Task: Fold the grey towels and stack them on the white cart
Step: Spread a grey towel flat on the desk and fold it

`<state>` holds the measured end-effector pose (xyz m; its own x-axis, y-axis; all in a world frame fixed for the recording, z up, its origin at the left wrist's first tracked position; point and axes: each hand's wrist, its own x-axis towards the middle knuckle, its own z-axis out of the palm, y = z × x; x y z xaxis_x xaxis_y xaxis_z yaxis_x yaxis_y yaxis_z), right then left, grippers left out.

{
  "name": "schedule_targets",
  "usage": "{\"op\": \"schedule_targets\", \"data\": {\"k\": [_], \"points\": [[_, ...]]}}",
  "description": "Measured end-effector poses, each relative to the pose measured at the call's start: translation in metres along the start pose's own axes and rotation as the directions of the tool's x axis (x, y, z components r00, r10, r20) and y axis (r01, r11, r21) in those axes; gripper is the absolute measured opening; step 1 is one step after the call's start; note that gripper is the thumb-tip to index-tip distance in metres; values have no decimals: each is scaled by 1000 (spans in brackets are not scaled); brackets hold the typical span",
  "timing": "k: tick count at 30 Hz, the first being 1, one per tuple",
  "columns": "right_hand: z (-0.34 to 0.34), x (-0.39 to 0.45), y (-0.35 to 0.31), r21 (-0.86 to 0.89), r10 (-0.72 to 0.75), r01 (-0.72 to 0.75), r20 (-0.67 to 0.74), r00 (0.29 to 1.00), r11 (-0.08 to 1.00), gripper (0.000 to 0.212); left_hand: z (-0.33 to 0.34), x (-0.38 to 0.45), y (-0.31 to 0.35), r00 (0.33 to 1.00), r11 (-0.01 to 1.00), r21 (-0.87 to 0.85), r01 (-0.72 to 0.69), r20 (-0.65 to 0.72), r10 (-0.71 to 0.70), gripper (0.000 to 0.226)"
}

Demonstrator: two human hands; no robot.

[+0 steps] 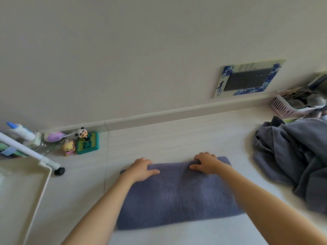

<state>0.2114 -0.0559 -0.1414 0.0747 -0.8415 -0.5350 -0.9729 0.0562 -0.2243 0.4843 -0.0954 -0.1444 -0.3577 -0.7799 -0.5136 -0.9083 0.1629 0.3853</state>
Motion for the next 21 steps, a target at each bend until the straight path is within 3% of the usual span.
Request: {"op": "schedule_targets", "data": {"k": [2, 5, 7, 9, 11, 14, 18, 21], "points": [[-21, -7, -1, 108, -45, 57, -105, 993, 993, 28, -21, -9, 5, 997, 998, -55, -11, -71, 7, 35], [-55, -20, -6, 106, -85, 139, -404, 911, 985, 30, -58, -27, 20, 924, 995, 50, -87, -370, 99, 35], [-69, -27, -9, 52, -137, 213, -613, 778, 976, 30, -76, -38, 28, 800, 977, 151, -153, -562, 212, 33], [-72, -36, -9, -22, -198, 287, -772, 604, 958, 29, -81, -50, 32, 685, 951, 227, -210, -660, 309, 28], [-64, -45, -5, -79, -239, 301, -805, 543, 950, 28, -72, -58, 28, 648, 936, 267, -232, -675, 353, 29], [-30, -54, -2, -92, -242, 257, -719, 652, 962, 28, -35, -65, 20, 742, 952, 222, -212, -597, 305, 33], [44, -64, 10, -103, -236, 213, -504, 831, 972, 32, 33, -72, 13, 935, 960, 217, -176, -269, 232, 36], [71, -72, 17, -123, -233, 200, -429, 873, 972, 41, 59, -80, 8, 971, 962, 225, -153, -145, 188, 39]]}}
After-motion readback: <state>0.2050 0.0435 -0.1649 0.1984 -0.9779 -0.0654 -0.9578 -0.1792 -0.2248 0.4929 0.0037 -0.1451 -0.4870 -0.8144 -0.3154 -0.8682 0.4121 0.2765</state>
